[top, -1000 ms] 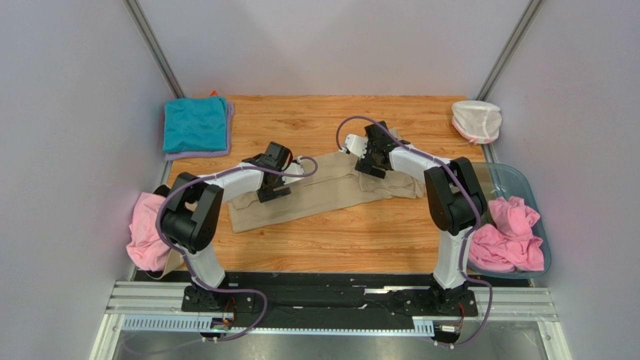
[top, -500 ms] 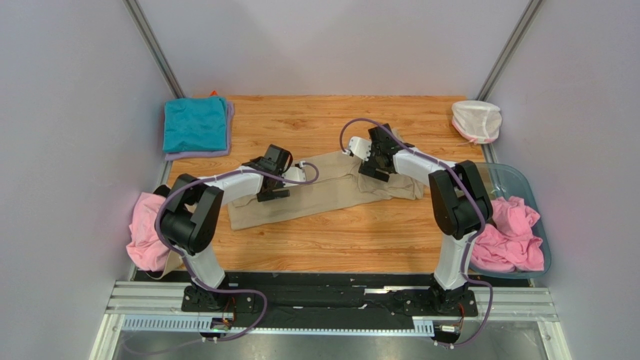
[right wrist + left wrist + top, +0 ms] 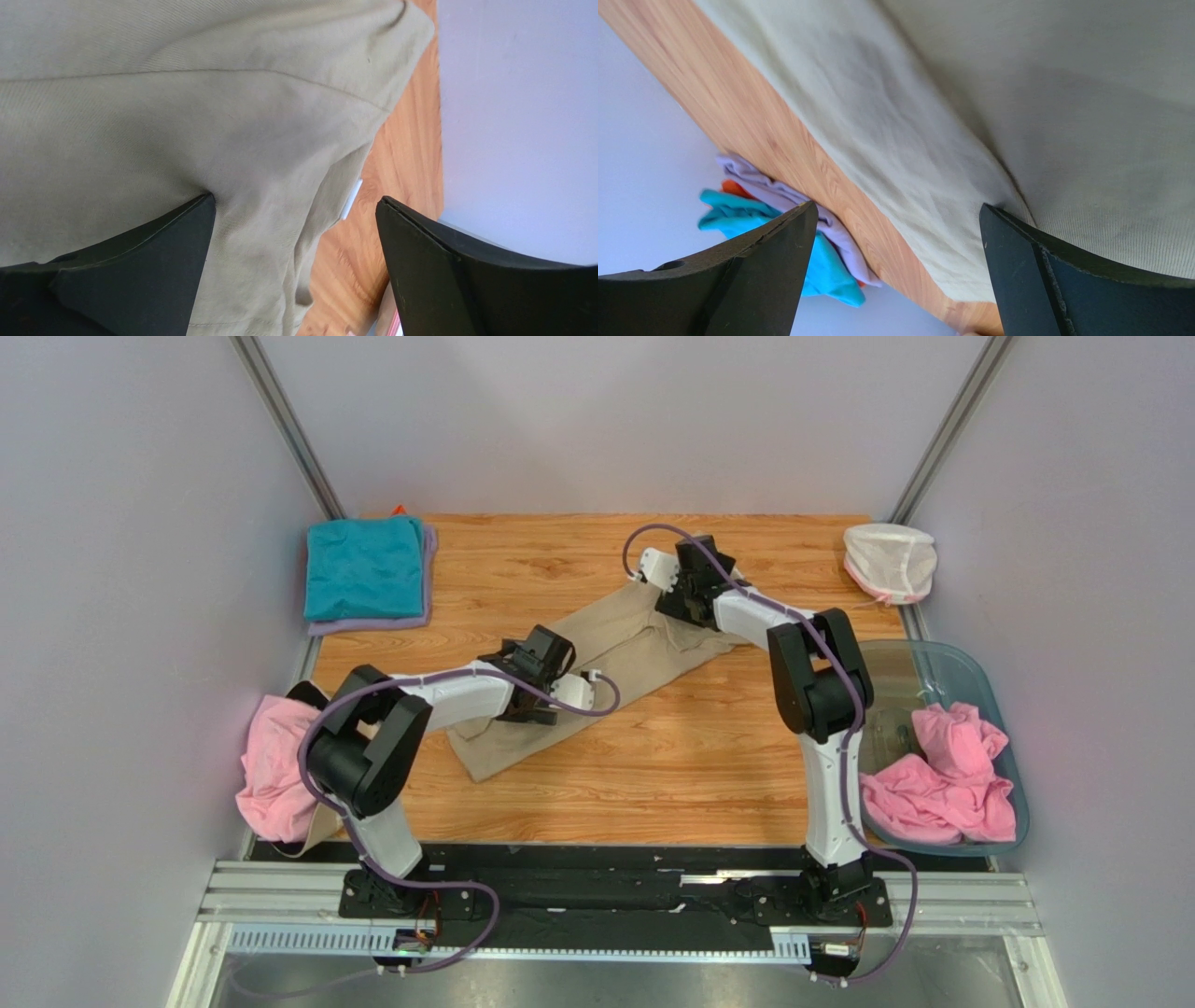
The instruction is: Fold and stack the t-shirts
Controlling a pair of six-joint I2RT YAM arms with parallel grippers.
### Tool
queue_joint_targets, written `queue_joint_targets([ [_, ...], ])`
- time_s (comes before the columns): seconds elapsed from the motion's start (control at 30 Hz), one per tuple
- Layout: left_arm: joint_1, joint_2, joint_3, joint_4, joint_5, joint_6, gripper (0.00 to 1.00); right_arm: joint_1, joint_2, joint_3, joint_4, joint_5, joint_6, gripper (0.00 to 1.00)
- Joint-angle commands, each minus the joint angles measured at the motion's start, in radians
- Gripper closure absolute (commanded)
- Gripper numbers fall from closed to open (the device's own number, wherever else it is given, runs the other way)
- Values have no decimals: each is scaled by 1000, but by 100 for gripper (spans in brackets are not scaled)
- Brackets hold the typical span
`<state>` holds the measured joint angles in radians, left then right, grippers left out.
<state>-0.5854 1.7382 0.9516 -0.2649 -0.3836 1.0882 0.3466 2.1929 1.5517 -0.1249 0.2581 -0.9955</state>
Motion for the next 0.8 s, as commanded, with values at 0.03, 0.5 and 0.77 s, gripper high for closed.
queue_joint_targets([
  [0.03, -109, 21, 24, -40, 37, 29, 5, 0, 116, 120, 14, -52, 11, 9],
  [0.5, -347, 173, 197, -126, 49, -23, 4, 84, 249, 323, 31, -120, 60, 8],
  [0.77, -441, 175, 208, -214, 11, -122, 4, 112, 330, 450, 19, -135, 46, 8],
])
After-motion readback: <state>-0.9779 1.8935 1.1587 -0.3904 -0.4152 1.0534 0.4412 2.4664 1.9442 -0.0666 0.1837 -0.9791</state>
